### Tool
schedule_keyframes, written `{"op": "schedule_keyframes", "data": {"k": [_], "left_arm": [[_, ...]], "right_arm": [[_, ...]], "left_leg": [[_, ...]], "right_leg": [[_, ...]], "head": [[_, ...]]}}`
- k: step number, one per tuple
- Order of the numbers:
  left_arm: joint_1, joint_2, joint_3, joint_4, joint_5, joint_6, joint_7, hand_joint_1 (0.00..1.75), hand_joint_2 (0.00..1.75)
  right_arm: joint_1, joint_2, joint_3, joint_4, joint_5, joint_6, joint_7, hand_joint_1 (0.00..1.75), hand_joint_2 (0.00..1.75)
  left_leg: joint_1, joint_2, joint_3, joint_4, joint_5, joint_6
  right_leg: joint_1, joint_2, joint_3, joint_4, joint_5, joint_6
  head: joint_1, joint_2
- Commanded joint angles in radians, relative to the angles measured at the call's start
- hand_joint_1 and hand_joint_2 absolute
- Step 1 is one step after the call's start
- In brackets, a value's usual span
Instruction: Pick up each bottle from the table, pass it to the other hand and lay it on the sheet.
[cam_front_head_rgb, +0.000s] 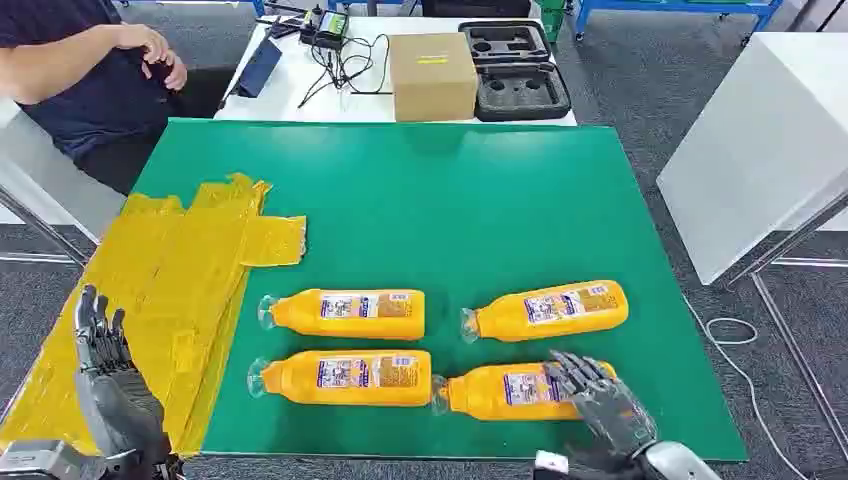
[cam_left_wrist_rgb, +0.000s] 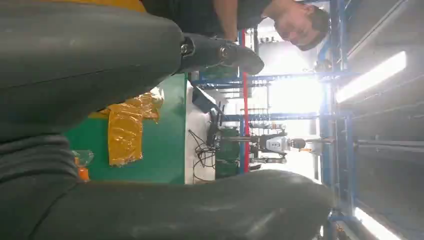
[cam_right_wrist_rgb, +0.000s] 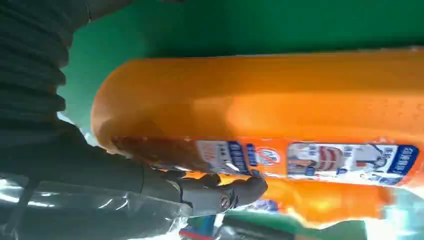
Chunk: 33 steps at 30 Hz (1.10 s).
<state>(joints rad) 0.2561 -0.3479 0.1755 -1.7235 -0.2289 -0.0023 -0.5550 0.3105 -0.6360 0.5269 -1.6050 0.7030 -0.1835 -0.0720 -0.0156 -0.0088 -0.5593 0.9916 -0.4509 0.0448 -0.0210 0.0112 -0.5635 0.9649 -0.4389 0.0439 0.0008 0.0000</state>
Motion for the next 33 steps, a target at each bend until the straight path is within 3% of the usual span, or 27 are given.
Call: {"op": "schedule_keyframes", "data": {"k": [1,7,10,13,15,18,19,20,21,23,24,25,26,30,33], "left_arm": [[-0.037,-0.001,0.004,0.071,0.003,-0.008,0.005,0.0,0.0],[-0.056,-0.001,-0.006,0.1,0.004,-0.009,0.004,0.0,0.0],[-0.061,-0.001,-0.01,0.11,0.005,-0.009,0.003,0.0,0.0],[-0.059,-0.001,-0.01,0.108,0.005,-0.009,0.004,0.0,0.0],[-0.054,-0.001,-0.015,0.106,0.008,-0.002,0.001,0.0,0.0],[-0.055,-0.001,-0.033,0.119,0.01,0.013,-0.002,0.0,0.0],[-0.061,-0.001,-0.038,0.129,0.01,0.016,-0.003,0.0,0.0],[-0.069,-0.001,-0.04,0.139,0.01,0.019,-0.004,0.0,0.0],[-0.07,-0.001,-0.04,0.141,0.01,0.02,-0.004,0.0,0.0],[-0.078,-0.001,-0.041,0.149,0.009,0.021,-0.004,0.0,0.0],[-0.081,0.001,-0.043,0.154,0.009,0.022,-0.004,0.0,0.0],[-0.084,0.003,-0.045,0.155,0.009,0.023,-0.004,0.0,0.0],[-0.085,0.007,-0.046,0.156,0.009,0.025,-0.005,0.0,0.0],[-0.082,0.035,-0.042,0.14,0.036,0.021,-0.012,0.0,0.0],[-0.076,0.037,-0.031,0.129,0.045,0.013,-0.008,0.0,0.0]], "right_arm": [[0.084,-0.357,0.256,-0.271,-0.139,-0.126,0.129,0.0,1.75],[0.052,-0.547,0.309,-0.295,-0.282,-0.192,0.15,0.0,1.75],[-0.011,-0.464,0.319,-0.162,-0.282,-0.149,0.134,0.0,1.75],[-0.024,-0.44,0.331,-0.133,-0.268,-0.148,0.133,0.0,1.75],[-0.046,-0.394,0.339,-0.045,-0.217,-0.162,0.204,0.0,1.75],[-0.085,-0.305,0.364,0.14,-0.181,-0.205,0.229,0.05,1.75],[-0.097,-0.272,0.373,0.192,-0.181,-0.222,0.222,0.94,1.75],[-0.109,-0.241,0.387,0.24,-0.179,-0.237,0.209,1.43,1.75],[-0.112,-0.236,0.39,0.246,-0.179,-0.238,0.209,1.43,1.75],[-0.12,-0.219,0.406,0.271,-0.178,-0.251,0.207,1.75,1.75],[-0.127,-0.201,0.418,0.288,-0.18,-0.277,0.207,1.68,1.75],[-0.132,-0.181,0.428,0.294,-0.18,-0.288,0.207,0.33,1.75],[-0.142,-0.156,0.436,0.301,-0.167,-0.32,0.207,0.0,1.75],[-0.144,-0.106,0.437,0.154,-0.201,-0.364,0.117,0.0,1.75],[-0.124,-0.105,0.42,0.05,-0.177,-0.347,0.121,0.0,1.75]], "left_leg": [[0.0,0.0,0.001,0.001,-0.002,-0.002],[-0.003,0.0,-0.001,0.002,-0.002,-0.001],[-0.003,0.001,0.0,-0.001,-0.002,-0.001],[-0.002,0.0,0.002,-0.002,-0.001,-0.002],[-0.003,0.0,0.001,-0.001,-0.001,-0.001],[-0.001,0.0,0.002,-0.002,-0.001,-0.001],[-0.001,0.0,0.001,-0.002,-0.001,0.0],[0.0,-0.001,0.003,-0.004,-0.001,-0.002],[0.0,-0.002,0.002,-0.004,0.0,-0.001],[0.001,-0.002,0.003,-0.003,0.0,-0.001],[0.0,-0.002,0.002,-0.002,0.0,-0.001],[0.0,0.0,0.002,-0.002,-0.001,0.0],[0.002,-0.001,0.005,-0.003,-0.001,-0.002],[0.0,0.003,0.01,-0.002,-0.006,0.001],[0.0,0.007,0.01,-0.002,-0.006,0.001]], "right_leg": [[0.0,-0.001,0.001,0.001,-0.002,-0.002],[-0.003,-0.001,-0.002,0.001,-0.002,-0.001],[-0.003,0.0,0.0,-0.002,0.0,-0.001],[-0.001,-0.002,0.002,-0.004,0.0,-0.002],[-0.002,-0.002,0.0,-0.003,0.0,-0.001],[0.0,-0.001,0.003,-0.006,0.001,-0.001],[0.0,-0.001,0.001,-0.005,0.001,-0.001],[0.001,-0.003,0.005,-0.008,0.001,-0.002],[0.001,-0.003,0.003,-0.008,0.001,-0.001],[0.002,-0.004,0.004,-0.008,0.001,-0.002],[0.001,-0.003,0.003,-0.006,0.001,-0.001],[0.001,-0.001,0.002,-0.005,0.001,-0.001],[0.002,-0.002,0.005,-0.008,0.001,-0.002],[0.001,0.002,0.002,-0.006,-0.003,-0.001],[0.001,0.005,0.008,-0.005,-0.002,-0.002]], "head": [[0.0,0.0],[0.0,0.0],[-0.001,0.0],[-0.001,0.0],[0.0,0.0],[-0.001,0.0],[0.0,0.0],[-0.001,0.0],[-0.001,0.0],[0.0,0.0],[0.0,0.0],[-0.001,0.0],[-0.001,0.0],[0.0,0.0],[0.0,0.0]]}}
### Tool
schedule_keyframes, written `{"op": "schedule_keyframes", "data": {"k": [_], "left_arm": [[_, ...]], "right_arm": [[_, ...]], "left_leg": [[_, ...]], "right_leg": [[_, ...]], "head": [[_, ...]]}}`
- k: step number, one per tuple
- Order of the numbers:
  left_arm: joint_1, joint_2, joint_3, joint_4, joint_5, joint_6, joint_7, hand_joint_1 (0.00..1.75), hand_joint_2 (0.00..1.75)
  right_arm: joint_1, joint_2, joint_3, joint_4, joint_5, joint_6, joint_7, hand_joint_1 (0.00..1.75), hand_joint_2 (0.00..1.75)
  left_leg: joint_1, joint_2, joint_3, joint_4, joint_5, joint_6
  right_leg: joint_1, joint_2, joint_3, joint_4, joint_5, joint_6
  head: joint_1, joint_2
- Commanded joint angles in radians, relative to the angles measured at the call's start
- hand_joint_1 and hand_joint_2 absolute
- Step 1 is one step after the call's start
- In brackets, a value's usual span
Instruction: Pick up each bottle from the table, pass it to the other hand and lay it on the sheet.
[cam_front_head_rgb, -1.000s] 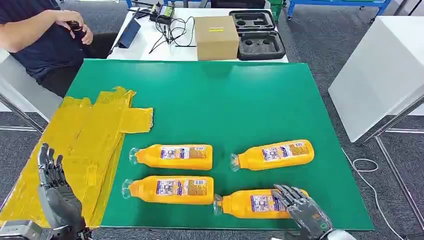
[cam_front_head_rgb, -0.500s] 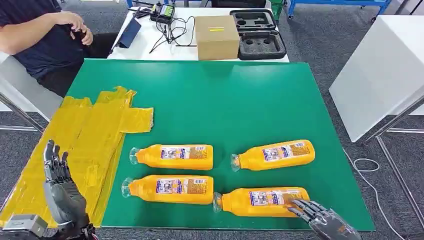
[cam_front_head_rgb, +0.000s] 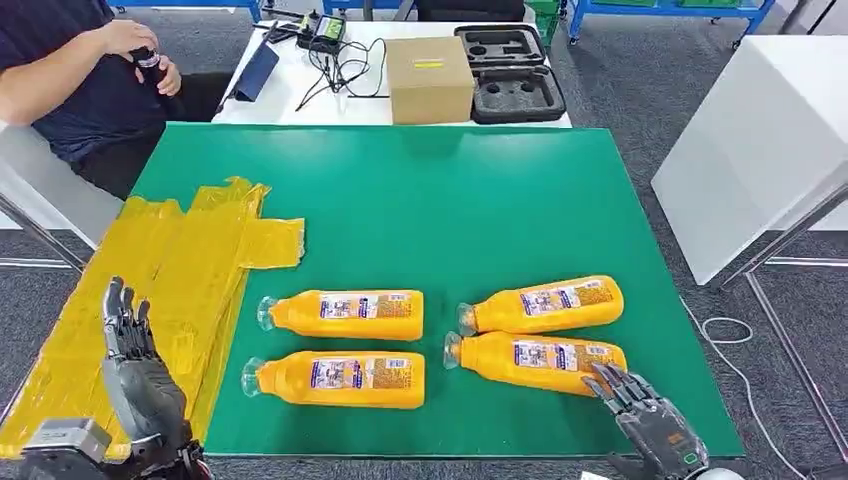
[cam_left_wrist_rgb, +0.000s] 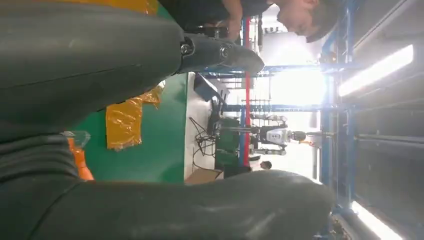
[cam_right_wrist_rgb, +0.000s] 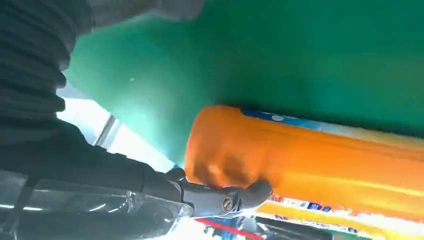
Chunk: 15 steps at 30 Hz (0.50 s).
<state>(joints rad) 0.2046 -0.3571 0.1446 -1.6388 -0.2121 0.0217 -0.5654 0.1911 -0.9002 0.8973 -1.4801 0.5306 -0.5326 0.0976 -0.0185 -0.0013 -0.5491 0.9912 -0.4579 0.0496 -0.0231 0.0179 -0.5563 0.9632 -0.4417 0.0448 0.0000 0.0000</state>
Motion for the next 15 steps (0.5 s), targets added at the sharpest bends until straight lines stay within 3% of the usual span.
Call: {"op": "schedule_keyframes", "data": {"k": [1,2,7,8,15], "left_arm": [[-0.022,0.045,0.002,0.043,0.028,-0.011,0.002,0.0,0.0],[-0.019,0.044,0.005,0.04,0.029,-0.012,0.001,0.0,0.0],[-0.006,0.039,0.018,0.032,0.036,-0.024,-0.004,0.0,0.0],[-0.003,0.033,0.023,0.033,0.036,-0.026,-0.005,0.0,0.0],[0.004,0.018,0.037,0.028,0.034,-0.033,-0.013,0.0,0.0]], "right_arm": [[0.007,0.159,0.042,-0.101,0.011,-0.011,-0.058,0.0,1.75],[0.018,0.165,0.032,-0.13,0.015,-0.012,-0.088,0.0,0.0],[0.09,0.154,-0.014,-0.3,0.078,-0.029,-0.116,0.0,0.0],[0.126,0.131,-0.024,-0.368,0.085,-0.087,-0.125,0.0,0.0],[0.136,0.168,-0.069,-0.4,0.061,-0.166,-0.211,0.0,0.0]], "left_leg": [[0.002,0.0,0.001,-0.001,0.001,-0.004],[0.002,-0.001,0.001,-0.002,0.001,-0.005],[0.002,-0.004,-0.002,0.0,0.002,-0.005],[0.002,-0.004,-0.003,0.0,0.002,-0.004],[0.002,-0.004,-0.007,0.0,0.001,-0.005]], "right_leg": [[0.003,-0.001,0.001,-0.002,0.002,-0.004],[0.002,-0.003,0.002,-0.002,0.001,-0.005],[0.002,-0.004,-0.001,0.0,0.0,-0.004],[0.002,-0.004,-0.002,0.0,0.0,-0.004],[0.002,-0.005,-0.004,0.0,0.0,-0.004]], "head": [[0.001,0.0],[0.0,0.0],[0.0,0.0],[0.0,0.0],[0.0,0.0]]}}
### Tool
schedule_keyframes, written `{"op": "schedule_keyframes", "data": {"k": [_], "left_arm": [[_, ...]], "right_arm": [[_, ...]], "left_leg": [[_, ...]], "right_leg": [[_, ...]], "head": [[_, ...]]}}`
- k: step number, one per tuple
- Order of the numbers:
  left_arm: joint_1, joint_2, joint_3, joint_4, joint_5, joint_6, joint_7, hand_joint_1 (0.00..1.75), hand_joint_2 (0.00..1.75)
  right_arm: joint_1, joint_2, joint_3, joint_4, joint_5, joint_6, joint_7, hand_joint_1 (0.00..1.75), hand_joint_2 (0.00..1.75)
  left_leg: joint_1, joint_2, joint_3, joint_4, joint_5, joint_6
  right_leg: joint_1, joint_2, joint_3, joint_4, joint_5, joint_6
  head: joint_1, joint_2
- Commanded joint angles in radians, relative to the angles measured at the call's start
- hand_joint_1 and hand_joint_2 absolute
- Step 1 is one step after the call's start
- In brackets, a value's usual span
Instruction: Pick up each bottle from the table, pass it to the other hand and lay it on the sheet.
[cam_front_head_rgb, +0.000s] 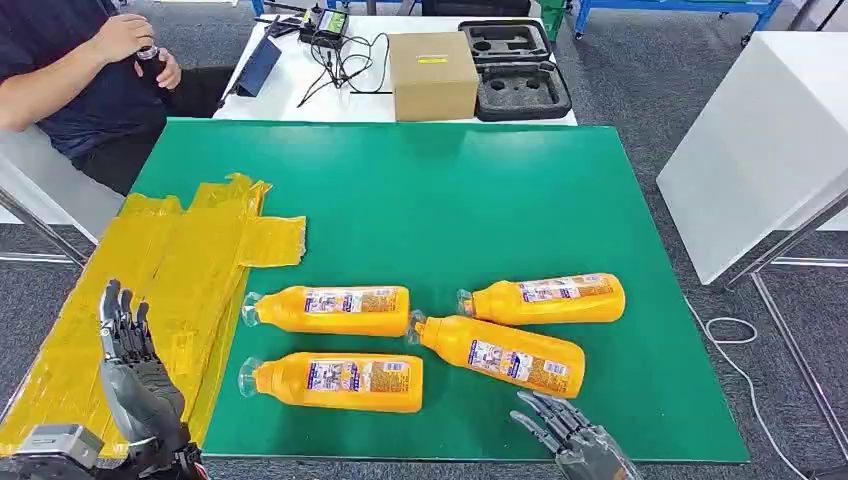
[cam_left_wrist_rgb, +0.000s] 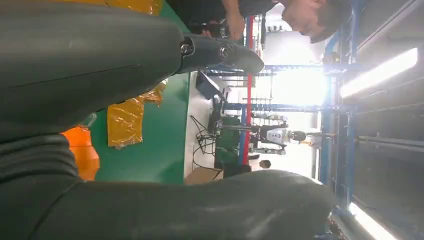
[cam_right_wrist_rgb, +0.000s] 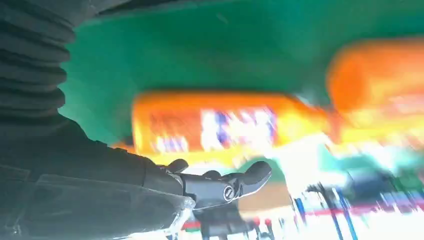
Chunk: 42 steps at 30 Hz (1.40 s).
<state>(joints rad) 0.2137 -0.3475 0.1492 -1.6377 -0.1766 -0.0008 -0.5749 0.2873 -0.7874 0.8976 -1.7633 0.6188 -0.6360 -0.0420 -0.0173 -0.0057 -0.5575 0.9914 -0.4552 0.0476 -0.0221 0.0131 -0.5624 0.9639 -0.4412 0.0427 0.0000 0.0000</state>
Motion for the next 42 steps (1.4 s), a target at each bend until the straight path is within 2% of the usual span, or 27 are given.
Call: {"op": "schedule_keyframes", "data": {"k": [1,8,11,13,14,18,19,20,22,24,30,42], "left_arm": [[-0.006,0.008,0.035,0.028,-0.003,-0.014,-0.005,0.0,0.0],[-0.008,0.01,0.037,0.032,-0.003,-0.016,-0.007,0.0,0.0],[-0.01,0.01,0.049,0.035,-0.002,-0.019,-0.011,0.0,0.0],[-0.001,0.005,0.065,0.023,0.0,-0.02,-0.016,0.0,0.0],[0.005,0.004,0.07,0.018,0.0,-0.018,-0.016,0.0,0.0],[0.026,-0.002,0.088,-0.012,0.019,-0.033,-0.022,0.0,0.0],[0.033,-0.002,0.093,-0.023,0.028,-0.032,-0.021,0.0,0.0],[0.035,-0.002,0.096,-0.026,0.029,-0.031,-0.021,0.0,0.0],[0.044,-0.002,0.103,-0.038,0.044,-0.03,-0.014,0.0,0.0],[0.05,-0.002,0.104,-0.045,0.051,-0.031,-0.01,0.0,0.0],[0.068,-0.002,0.093,-0.064,0.062,-0.03,-0.005,0.0,0.0],[0.095,-0.002,0.072,-0.085,0.069,-0.023,0.0,0.0,0.0]], "right_arm": [[0.057,0.079,-0.109,-0.127,-0.033,-0.062,-0.098,0.0,0.0],[0.072,0.09,-0.13,-0.14,-0.028,-0.061,-0.108,0.0,0.0],[0.093,0.121,-0.192,-0.121,0.002,-0.048,-0.096,0.0,0.0],[0.088,0.19,-0.263,-0.066,0.024,-0.013,-0.113,0.0,0.0],[0.082,0.216,-0.287,-0.046,0.024,-0.001,-0.125,0.0,1.75],[0.1,0.347,-0.472,0.016,0.058,0.141,-0.207,0.0,1.75],[0.091,0.393,-0.524,0.05,0.116,0.174,-0.184,0.0,1.75],[0.085,0.399,-0.527,0.06,0.118,0.178,-0.185,0.0,1.75],[0.047,0.461,-0.575,0.145,0.285,0.173,-0.112,0.0,1.75],[0.017,0.491,-0.589,0.208,0.37,0.169,-0.087,0.0,1.75],[-0.086,0.542,-0.574,0.363,0.487,0.201,-0.051,0.0,1.75],[-0.162,0.552,-0.53,0.485,0.445,0.253,-0.091,0.0,1.75]], "left_leg": [[0.001,0.001,0.001,0.0,-0.001,-0.002],[0.001,0.0,0.002,-0.001,-0.001,-0.004],[0.001,-0.002,0.002,-0.001,-0.001,-0.004],[0.001,0.0,0.001,-0.001,0.0,-0.003],[0.002,0.0,0.003,-0.001,-0.001,-0.004],[0.002,0.001,0.002,-0.002,0.0,-0.003],[0.002,0.001,0.001,-0.001,0.0,-0.002],[0.002,0.001,0.002,-0.002,0.0,-0.003],[0.003,0.001,0.003,-0.002,-0.001,-0.004],[0.002,0.002,0.002,-0.002,0.0,-0.003],[0.004,0.003,0.004,-0.002,-0.001,-0.005],[0.002,0.002,0.002,-0.001,-0.001,-0.003]], "right_leg": [[0.001,0.0,0.001,-0.001,0.0,-0.001],[0.001,-0.001,0.003,-0.002,-0.001,-0.003],[0.001,-0.003,0.003,-0.002,-0.001,-0.003],[0.001,-0.001,0.001,-0.002,0.0,-0.002],[0.002,-0.001,0.003,-0.003,0.0,-0.003],[0.002,0.0,0.002,-0.003,0.001,-0.002],[0.002,0.0,0.001,-0.003,0.001,-0.002],[0.002,-0.001,0.003,-0.004,0.001,-0.003],[0.003,0.0,0.004,-0.004,0.0,-0.003],[0.002,0.001,0.003,-0.004,0.001,-0.002],[0.004,0.001,0.005,-0.005,0.001,-0.003],[0.002,0.001,0.003,-0.002,0.0,-0.002]], "head": [[0.0,0.0],[0.0,0.0],[0.0,0.0],[0.0,0.0],[0.0,0.0],[0.0,0.0],[0.0,0.0],[0.0,0.0],[0.0,0.0],[0.0,0.0],[0.0,0.0],[0.0,0.0]]}}
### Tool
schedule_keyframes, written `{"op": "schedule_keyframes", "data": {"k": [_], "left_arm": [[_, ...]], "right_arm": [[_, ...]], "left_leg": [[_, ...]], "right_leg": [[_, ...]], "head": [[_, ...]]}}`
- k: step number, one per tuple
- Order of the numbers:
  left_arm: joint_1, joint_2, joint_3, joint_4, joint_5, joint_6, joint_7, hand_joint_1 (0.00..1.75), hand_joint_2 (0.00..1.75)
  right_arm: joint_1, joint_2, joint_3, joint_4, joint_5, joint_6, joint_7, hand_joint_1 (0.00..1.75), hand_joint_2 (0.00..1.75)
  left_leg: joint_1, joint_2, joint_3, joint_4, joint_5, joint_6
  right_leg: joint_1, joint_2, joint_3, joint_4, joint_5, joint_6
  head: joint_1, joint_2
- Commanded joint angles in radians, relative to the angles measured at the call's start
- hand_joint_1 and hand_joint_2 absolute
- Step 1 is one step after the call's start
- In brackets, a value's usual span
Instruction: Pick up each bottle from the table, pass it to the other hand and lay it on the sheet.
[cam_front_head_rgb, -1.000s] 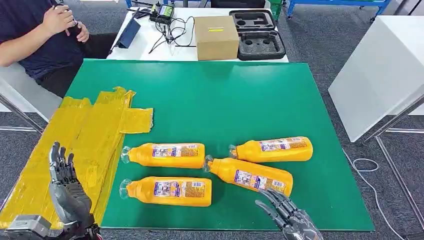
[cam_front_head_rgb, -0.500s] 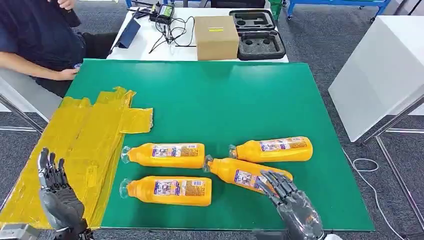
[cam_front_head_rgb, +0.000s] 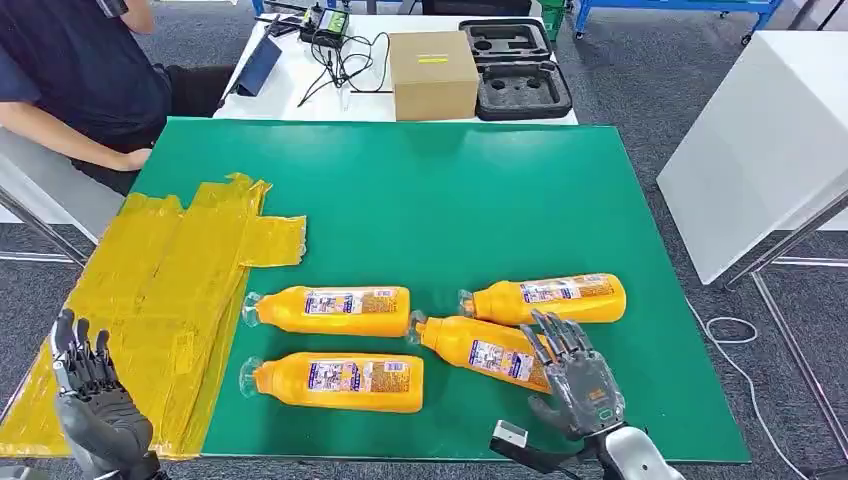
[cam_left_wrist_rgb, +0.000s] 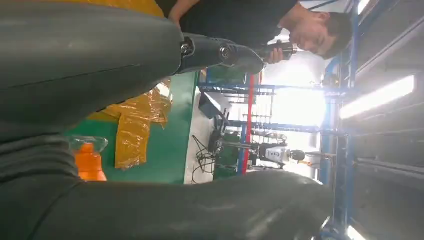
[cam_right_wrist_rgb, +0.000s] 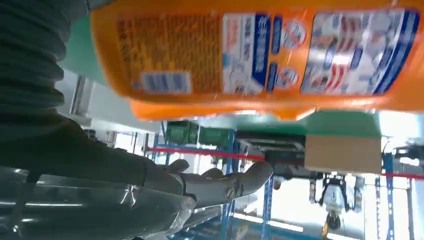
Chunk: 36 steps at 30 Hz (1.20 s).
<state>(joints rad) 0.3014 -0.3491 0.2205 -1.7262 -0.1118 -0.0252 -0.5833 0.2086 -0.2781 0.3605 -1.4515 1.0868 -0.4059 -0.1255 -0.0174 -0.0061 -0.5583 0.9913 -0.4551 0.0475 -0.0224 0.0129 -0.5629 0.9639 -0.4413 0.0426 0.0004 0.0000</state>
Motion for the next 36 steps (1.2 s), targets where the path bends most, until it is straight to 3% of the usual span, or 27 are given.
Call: {"op": "schedule_keyframes", "data": {"k": [1,17,18,19,36], "left_arm": [[0.003,0.0,0.001,0.008,0.003,-0.001,0.011,0.0,0.0],[-0.046,0.001,-0.019,0.049,-0.016,-0.026,0.034,0.0,0.0],[-0.047,0.001,-0.021,0.05,-0.017,-0.026,0.035,0.0,0.0],[-0.045,0.001,-0.023,0.046,-0.017,-0.026,0.036,0.0,0.0],[-0.033,0.0,-0.017,0.001,-0.005,-0.011,0.058,0.0,0.0]], "right_arm": [[-0.084,0.042,0.008,0.174,-0.028,0.022,-0.008,0.0,1.75],[-0.075,0.044,0.028,0.259,0.039,0.126,0.124,0.0,1.75],[-0.076,0.044,0.033,0.276,0.042,0.129,0.124,1.59,1.75],[-0.076,0.045,0.04,0.294,0.038,0.137,0.126,1.75,1.75],[-0.113,0.061,0.085,0.389,0.041,0.162,0.134,1.75,1.75]], "left_leg": [[0.002,0.002,0.003,-0.001,-0.001,-0.002],[0.002,-0.001,0.004,-0.001,0.0,-0.003],[0.002,-0.001,0.004,-0.001,0.0,-0.003],[0.002,-0.001,0.005,-0.001,0.0,-0.003],[0.002,0.0,0.013,0.0,-0.002,-0.003]], "right_leg": [[0.002,0.001,0.003,-0.002,0.0,-0.001],[0.002,-0.003,0.005,-0.003,0.0,-0.002],[0.002,-0.003,0.004,-0.003,0.0,-0.002],[0.002,-0.003,0.005,-0.003,0.0,-0.002],[0.002,-0.001,0.007,-0.002,-0.002,-0.002]], "head": [[0.0,0.0],[0.0,0.0],[0.0,0.0],[0.0,0.0],[0.0,0.0]]}}
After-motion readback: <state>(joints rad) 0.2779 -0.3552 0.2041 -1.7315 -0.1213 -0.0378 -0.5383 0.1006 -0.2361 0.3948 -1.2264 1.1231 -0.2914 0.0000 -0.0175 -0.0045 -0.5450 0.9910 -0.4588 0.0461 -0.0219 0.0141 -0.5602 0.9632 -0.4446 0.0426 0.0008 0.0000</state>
